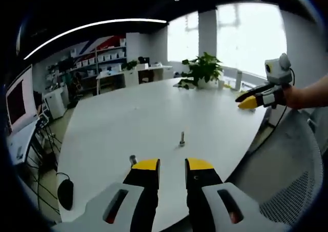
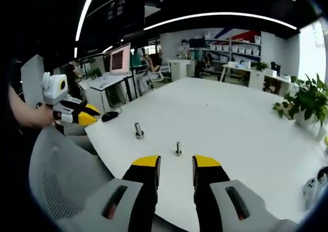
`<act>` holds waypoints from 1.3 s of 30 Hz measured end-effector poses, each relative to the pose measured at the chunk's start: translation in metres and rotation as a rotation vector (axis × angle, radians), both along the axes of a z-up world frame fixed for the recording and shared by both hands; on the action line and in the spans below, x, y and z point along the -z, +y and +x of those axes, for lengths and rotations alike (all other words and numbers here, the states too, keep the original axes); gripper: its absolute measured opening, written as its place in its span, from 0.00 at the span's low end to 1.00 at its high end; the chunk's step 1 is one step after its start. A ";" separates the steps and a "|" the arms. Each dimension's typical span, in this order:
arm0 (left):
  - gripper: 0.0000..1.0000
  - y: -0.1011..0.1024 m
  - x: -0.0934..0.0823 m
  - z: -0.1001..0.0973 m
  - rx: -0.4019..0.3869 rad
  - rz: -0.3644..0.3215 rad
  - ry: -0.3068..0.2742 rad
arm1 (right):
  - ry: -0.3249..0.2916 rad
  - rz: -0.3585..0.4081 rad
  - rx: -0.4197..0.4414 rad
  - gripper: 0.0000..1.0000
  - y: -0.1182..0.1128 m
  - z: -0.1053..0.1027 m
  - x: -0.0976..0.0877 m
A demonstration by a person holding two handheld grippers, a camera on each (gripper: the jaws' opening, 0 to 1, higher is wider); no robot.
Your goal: Place the washer onto the threaded stud by aligning its center hole with the stud, sliding it down to the base, and recovering from edge contact or off-axis alignment until the washer reaches the visible bottom stop.
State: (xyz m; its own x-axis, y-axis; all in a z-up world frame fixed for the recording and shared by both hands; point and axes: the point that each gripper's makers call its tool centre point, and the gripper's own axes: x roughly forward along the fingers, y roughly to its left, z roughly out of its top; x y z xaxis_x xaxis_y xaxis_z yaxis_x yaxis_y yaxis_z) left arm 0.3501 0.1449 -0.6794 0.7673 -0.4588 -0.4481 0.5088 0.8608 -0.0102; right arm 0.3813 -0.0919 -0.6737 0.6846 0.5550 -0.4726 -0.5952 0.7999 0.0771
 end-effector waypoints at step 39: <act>0.17 -0.008 -0.004 -0.002 0.008 -0.016 -0.017 | -0.045 -0.007 0.018 0.33 -0.004 -0.015 0.010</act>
